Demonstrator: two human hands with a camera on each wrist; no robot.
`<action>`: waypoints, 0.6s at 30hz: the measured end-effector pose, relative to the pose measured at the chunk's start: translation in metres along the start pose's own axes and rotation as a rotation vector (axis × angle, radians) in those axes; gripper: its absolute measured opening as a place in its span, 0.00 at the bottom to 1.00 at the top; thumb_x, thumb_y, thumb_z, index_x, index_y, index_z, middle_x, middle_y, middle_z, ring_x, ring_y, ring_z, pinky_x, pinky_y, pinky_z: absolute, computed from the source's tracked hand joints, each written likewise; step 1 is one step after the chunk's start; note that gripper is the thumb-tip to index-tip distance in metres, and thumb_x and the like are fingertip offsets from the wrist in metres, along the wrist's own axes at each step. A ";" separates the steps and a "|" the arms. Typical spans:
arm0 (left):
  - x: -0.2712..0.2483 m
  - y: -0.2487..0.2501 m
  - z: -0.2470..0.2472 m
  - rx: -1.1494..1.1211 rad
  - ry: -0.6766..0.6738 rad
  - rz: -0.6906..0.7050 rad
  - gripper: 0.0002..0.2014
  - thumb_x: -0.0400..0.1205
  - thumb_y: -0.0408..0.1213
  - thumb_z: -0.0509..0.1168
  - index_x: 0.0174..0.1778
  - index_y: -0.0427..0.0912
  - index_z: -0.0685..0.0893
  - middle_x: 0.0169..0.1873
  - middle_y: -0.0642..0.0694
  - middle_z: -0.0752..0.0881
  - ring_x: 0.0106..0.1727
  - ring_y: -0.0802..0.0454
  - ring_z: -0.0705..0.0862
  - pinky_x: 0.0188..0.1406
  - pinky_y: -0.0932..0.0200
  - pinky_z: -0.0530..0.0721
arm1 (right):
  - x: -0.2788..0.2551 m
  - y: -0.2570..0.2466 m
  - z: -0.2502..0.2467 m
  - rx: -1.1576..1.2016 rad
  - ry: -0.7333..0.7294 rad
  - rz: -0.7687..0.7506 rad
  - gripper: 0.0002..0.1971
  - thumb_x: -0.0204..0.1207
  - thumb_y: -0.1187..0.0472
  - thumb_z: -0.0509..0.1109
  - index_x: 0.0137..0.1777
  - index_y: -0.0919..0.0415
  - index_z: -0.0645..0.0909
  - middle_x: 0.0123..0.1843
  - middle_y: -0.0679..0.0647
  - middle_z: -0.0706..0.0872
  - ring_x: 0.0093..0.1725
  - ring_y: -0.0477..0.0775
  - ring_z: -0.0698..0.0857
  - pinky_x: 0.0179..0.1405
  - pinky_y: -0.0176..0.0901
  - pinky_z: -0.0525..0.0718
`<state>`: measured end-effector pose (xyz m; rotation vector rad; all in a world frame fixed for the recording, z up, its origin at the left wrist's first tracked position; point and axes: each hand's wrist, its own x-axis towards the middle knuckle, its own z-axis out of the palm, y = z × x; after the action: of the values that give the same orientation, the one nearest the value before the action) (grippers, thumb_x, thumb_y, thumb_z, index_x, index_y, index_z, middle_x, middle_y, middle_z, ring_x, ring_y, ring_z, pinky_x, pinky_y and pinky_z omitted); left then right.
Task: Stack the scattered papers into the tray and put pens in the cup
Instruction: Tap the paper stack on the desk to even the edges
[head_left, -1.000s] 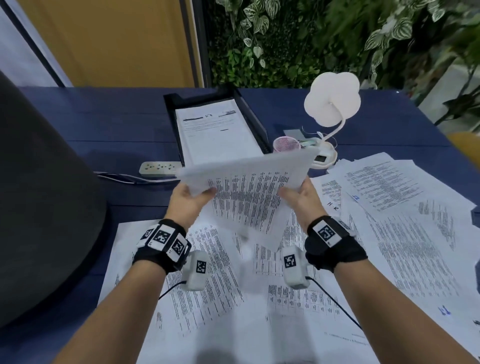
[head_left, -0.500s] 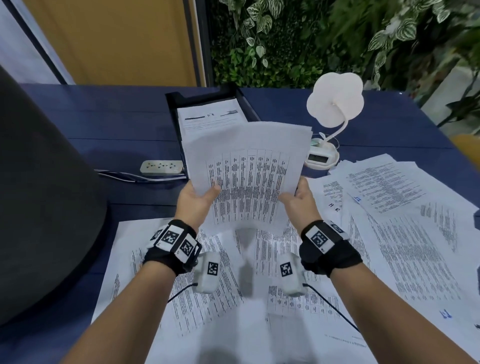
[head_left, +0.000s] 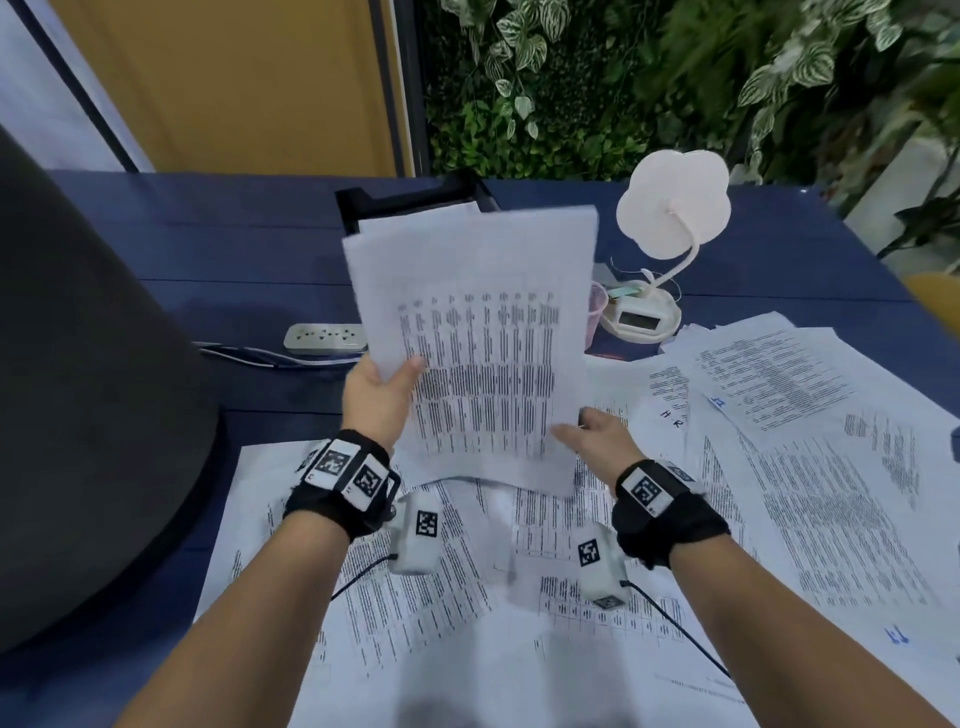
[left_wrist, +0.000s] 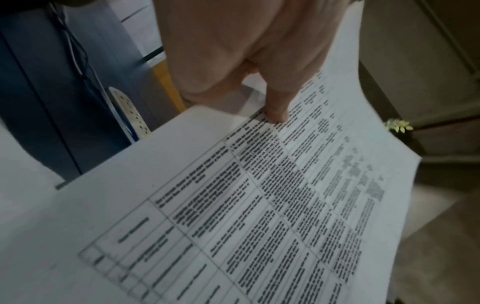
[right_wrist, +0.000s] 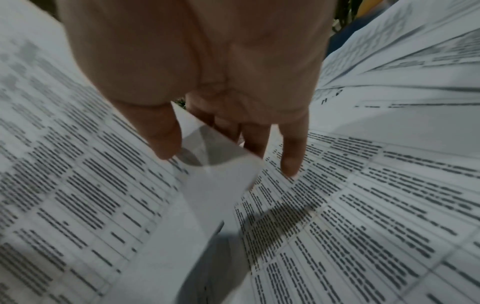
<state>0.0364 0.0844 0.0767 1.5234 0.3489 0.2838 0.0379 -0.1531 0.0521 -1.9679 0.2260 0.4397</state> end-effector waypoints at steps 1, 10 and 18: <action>0.004 0.004 -0.001 -0.030 0.016 0.004 0.10 0.80 0.33 0.69 0.54 0.51 0.82 0.51 0.54 0.87 0.56 0.57 0.85 0.60 0.57 0.80 | -0.001 0.002 0.000 0.010 -0.030 0.009 0.13 0.79 0.58 0.68 0.60 0.63 0.79 0.56 0.59 0.85 0.53 0.57 0.82 0.50 0.46 0.81; 0.028 0.019 -0.003 0.082 0.054 0.018 0.35 0.79 0.31 0.68 0.76 0.51 0.55 0.59 0.41 0.81 0.57 0.48 0.84 0.64 0.44 0.81 | 0.006 -0.019 0.004 0.227 0.031 -0.096 0.10 0.84 0.65 0.59 0.64 0.62 0.74 0.45 0.57 0.85 0.25 0.58 0.81 0.16 0.39 0.73; 0.030 0.014 -0.018 0.602 -0.127 0.044 0.32 0.78 0.34 0.71 0.78 0.46 0.67 0.73 0.39 0.74 0.71 0.42 0.74 0.72 0.45 0.74 | 0.044 -0.063 0.005 0.304 0.087 -0.099 0.11 0.83 0.65 0.61 0.62 0.64 0.77 0.30 0.53 0.77 0.14 0.43 0.73 0.21 0.38 0.69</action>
<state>0.0573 0.1127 0.0890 2.1317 0.3143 0.1170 0.0988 -0.1203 0.0849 -1.6924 0.2350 0.2391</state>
